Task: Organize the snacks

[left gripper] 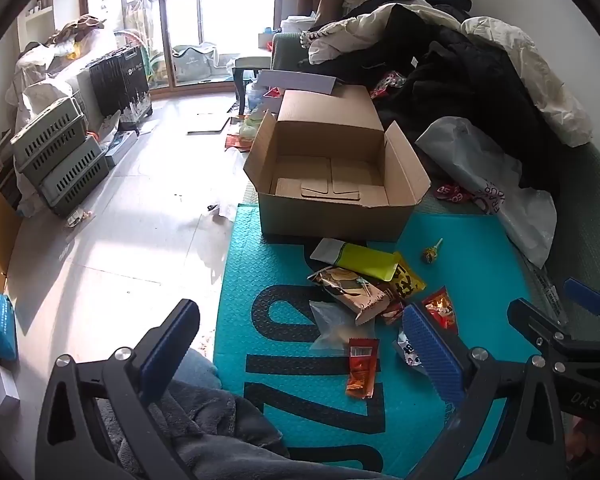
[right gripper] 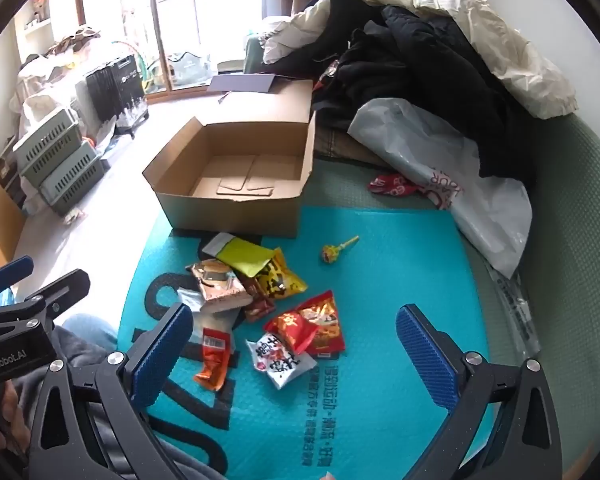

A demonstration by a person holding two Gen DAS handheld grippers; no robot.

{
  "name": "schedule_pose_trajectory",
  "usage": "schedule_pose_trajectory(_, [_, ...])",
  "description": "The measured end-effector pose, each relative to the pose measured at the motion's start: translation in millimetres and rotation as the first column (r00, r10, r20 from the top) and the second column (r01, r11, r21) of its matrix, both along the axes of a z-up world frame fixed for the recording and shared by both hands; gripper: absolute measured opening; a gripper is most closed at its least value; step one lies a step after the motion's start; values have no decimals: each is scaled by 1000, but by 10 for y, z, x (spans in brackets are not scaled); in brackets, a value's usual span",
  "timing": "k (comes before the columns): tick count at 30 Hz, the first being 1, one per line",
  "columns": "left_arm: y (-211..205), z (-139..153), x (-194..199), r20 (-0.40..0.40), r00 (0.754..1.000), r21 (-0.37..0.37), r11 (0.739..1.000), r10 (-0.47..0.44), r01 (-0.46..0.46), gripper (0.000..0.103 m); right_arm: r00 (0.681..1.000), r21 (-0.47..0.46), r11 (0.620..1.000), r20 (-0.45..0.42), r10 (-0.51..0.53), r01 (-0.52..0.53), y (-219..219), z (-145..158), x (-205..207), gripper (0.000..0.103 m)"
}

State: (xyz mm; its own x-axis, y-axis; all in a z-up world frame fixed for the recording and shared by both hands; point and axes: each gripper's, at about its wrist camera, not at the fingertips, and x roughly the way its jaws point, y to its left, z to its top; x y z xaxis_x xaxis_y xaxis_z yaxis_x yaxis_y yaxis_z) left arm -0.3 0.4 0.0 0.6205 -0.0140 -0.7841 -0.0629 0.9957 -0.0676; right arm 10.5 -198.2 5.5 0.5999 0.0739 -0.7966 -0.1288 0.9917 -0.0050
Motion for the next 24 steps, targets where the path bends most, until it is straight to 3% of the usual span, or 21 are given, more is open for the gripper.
schedule_pose_trajectory(14, [-13, -17, -2, 0, 1000, 3, 1000, -5, 5, 103, 1000, 8, 1000, -1, -5, 5, -66, 14, -20, 103])
schedule_pose_trajectory(24, [-5, -46, 9, -18, 1000, -15, 1000, -18, 18, 103, 1000, 7, 1000, -5, -8, 8, -25, -77, 0, 97])
